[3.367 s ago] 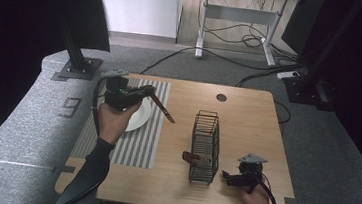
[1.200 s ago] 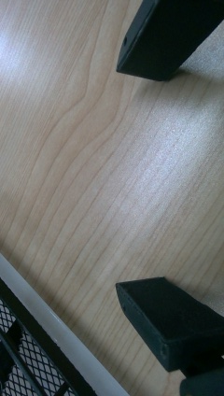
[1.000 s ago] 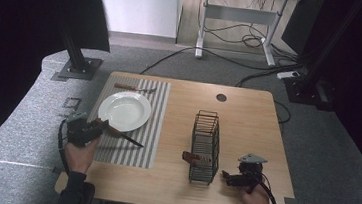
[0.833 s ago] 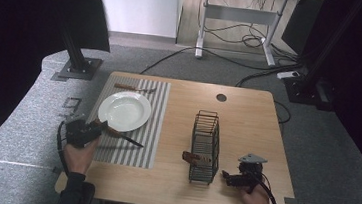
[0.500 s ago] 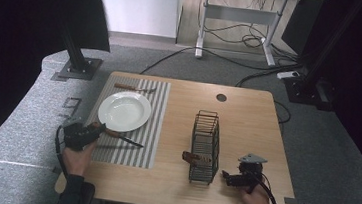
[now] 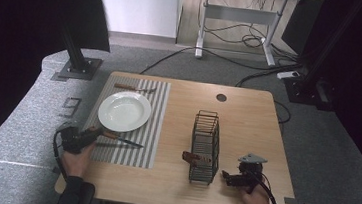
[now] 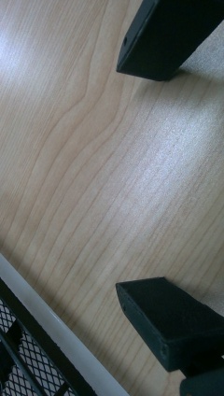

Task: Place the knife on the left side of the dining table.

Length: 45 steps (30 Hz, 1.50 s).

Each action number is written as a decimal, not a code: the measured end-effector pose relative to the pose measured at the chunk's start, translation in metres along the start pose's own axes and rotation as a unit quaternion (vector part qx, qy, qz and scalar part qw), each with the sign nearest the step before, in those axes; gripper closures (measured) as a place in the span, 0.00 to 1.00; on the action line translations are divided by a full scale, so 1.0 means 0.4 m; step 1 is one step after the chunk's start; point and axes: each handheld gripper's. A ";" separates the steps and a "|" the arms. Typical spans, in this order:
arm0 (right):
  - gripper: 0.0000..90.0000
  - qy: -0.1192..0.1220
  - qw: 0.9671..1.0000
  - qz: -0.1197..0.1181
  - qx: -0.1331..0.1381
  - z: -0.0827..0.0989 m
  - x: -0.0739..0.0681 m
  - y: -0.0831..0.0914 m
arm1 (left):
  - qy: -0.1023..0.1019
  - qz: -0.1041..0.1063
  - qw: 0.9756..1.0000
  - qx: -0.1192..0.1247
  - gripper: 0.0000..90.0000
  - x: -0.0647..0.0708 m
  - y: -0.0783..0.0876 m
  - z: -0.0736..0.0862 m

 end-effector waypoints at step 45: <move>0.00 0.000 1.000 0.000 0.000 0.000 0.000 0.000 | -0.180 -0.080 0.978 -0.073 0.06 0.034 0.003 0.034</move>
Point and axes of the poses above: each handheld gripper's, and its own axes: y roughly backward along the jaws, z roughly out of its underside, x roughly to its right, and after that the axes turned 6 degrees about -z, right-handed
